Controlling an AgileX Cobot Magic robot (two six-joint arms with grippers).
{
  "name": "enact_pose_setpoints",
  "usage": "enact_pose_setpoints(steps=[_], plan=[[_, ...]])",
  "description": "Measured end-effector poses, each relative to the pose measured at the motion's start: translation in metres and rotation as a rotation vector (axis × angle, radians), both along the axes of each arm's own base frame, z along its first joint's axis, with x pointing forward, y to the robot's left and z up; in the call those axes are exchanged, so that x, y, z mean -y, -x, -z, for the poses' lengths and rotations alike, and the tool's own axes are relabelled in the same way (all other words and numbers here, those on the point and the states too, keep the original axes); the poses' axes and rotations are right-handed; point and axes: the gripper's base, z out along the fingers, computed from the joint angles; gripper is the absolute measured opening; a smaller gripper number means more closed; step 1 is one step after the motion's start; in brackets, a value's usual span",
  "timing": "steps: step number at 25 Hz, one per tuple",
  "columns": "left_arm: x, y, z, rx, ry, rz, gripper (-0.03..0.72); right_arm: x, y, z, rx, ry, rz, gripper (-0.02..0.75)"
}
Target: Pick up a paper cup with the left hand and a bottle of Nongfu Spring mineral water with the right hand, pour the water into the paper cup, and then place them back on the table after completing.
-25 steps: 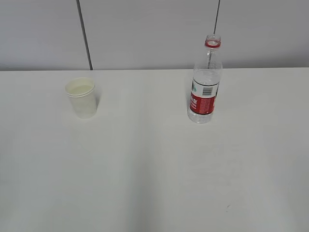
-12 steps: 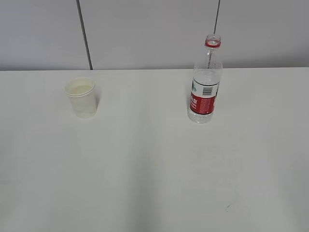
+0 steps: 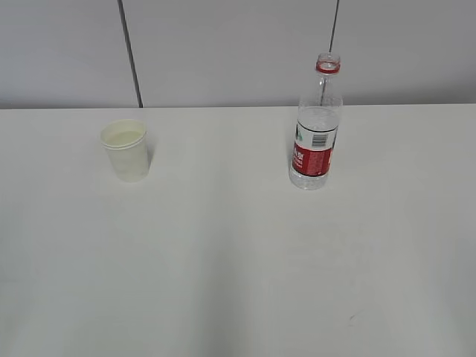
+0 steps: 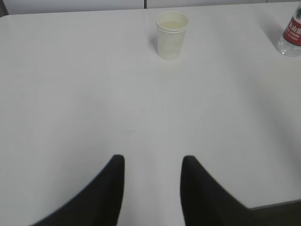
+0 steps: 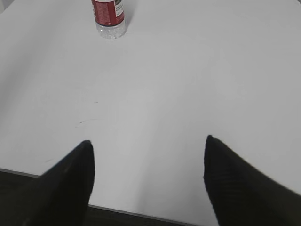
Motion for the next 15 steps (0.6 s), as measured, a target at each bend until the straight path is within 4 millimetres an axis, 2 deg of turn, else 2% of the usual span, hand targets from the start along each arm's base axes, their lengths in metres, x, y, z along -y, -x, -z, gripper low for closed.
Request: enact_pose_setpoints(steps=[15], plan=[[0.0003, 0.0000, 0.0000, 0.000, 0.003, 0.000, 0.257, 0.0002, 0.0000, 0.0000, 0.000, 0.002, 0.001, 0.535]])
